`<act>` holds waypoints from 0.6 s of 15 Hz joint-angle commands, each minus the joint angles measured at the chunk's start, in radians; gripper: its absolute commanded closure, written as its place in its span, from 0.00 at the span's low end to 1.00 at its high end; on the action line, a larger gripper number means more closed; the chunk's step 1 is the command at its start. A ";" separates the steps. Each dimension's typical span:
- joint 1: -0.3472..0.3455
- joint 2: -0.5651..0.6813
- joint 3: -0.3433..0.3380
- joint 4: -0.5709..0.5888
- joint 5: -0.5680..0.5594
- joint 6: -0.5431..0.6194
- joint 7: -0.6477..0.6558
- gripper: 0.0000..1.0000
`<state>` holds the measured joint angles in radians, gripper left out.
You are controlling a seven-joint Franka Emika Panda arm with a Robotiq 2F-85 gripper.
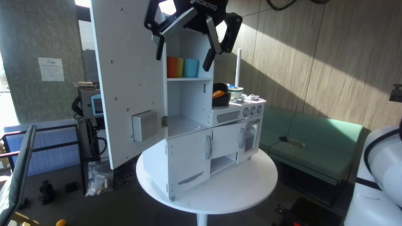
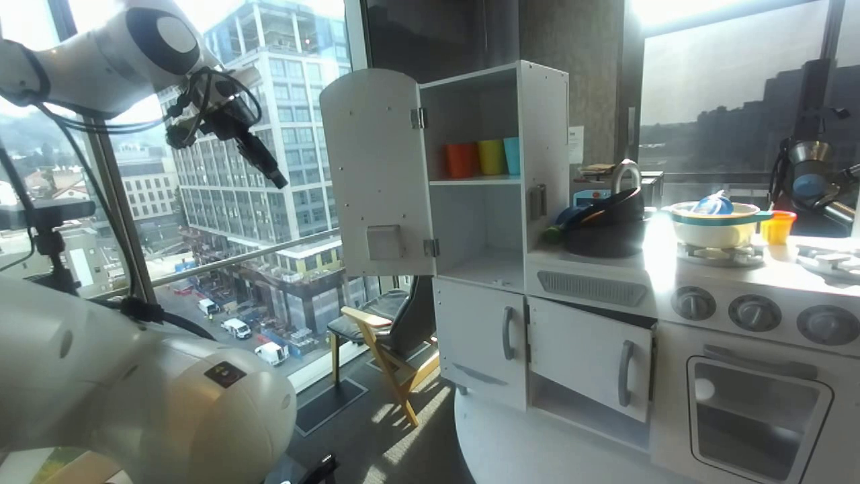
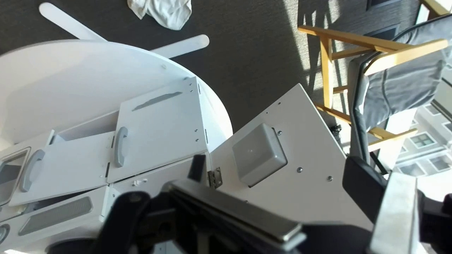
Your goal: Close the open cabinet doors, starting with the right lower door and ending with the left upper door
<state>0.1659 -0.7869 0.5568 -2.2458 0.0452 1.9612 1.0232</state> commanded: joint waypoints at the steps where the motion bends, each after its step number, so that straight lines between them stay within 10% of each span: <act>1: -0.003 0.002 0.097 -0.071 -0.029 0.177 0.051 0.00; 9: -0.006 0.027 0.154 -0.109 -0.051 0.225 0.077 0.00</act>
<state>0.1525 -0.7656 0.7159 -2.3576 0.0039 2.1881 1.0937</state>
